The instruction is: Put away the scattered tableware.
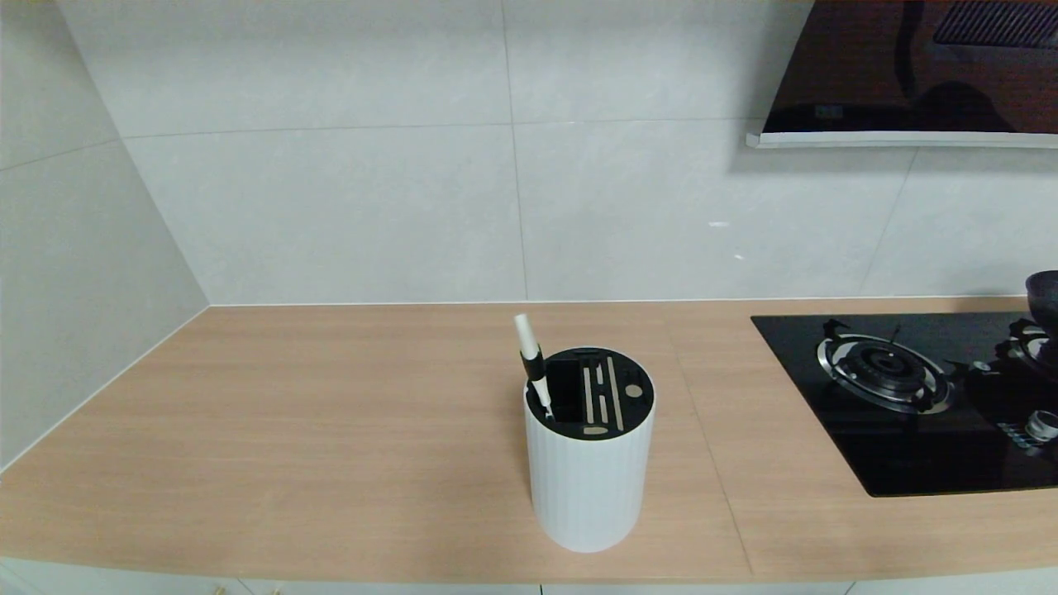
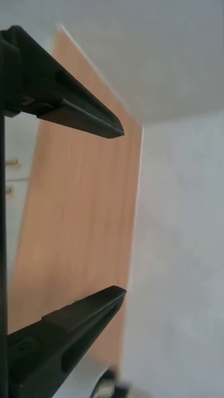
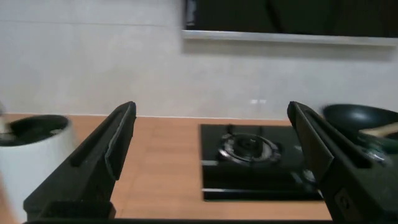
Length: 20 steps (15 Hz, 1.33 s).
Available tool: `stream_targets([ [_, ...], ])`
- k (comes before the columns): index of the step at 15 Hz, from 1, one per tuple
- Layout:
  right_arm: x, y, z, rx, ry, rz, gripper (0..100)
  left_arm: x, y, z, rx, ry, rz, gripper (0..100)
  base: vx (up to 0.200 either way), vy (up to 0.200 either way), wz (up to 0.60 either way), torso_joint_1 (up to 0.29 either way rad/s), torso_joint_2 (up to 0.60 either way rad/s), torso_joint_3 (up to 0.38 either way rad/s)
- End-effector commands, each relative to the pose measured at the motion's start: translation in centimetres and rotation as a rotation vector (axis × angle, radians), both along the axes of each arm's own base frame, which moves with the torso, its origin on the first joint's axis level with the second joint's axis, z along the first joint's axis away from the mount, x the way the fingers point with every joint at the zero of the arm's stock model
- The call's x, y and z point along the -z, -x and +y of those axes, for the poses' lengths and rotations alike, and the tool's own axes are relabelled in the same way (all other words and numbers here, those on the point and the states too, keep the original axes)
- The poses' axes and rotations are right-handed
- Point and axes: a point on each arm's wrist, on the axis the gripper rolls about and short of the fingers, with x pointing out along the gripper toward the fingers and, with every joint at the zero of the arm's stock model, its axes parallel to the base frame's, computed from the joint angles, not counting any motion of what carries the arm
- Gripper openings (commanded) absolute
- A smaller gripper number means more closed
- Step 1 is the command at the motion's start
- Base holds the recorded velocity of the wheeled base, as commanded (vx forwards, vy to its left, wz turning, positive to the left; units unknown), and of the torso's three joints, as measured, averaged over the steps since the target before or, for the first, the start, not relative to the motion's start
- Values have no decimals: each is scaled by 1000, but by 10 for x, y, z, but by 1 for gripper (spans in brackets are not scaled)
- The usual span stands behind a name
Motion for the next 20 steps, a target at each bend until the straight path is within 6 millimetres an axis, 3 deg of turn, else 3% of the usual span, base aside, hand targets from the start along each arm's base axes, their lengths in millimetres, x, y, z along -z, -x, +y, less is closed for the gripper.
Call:
stream_targets([
  [1, 12, 0, 1, 16, -8, 0, 100, 23, 6, -5, -9, -41, -14, 100, 0, 0, 0, 0, 0, 0],
  [5, 66, -28, 1, -1, -25, 135, 100, 78, -29, -6, 15, -53, 121, 100, 0, 0, 0, 0, 0, 0],
  [7, 75, -30, 1, -6, -44, 190, 100, 102, -40, -7, 94, -64, 157, 100, 0, 0, 0, 0, 0, 0],
  [12, 87, -31, 2, -64, -71, 306, 100, 111, -41, -10, 231, -28, 240, 100, 0, 0, 0, 0, 0, 0],
  [20, 87, -31, 4, -134, -58, 315, 100, 111, -41, -10, 233, -11, 236, 100, 0, 0, 0, 0, 0, 0],
])
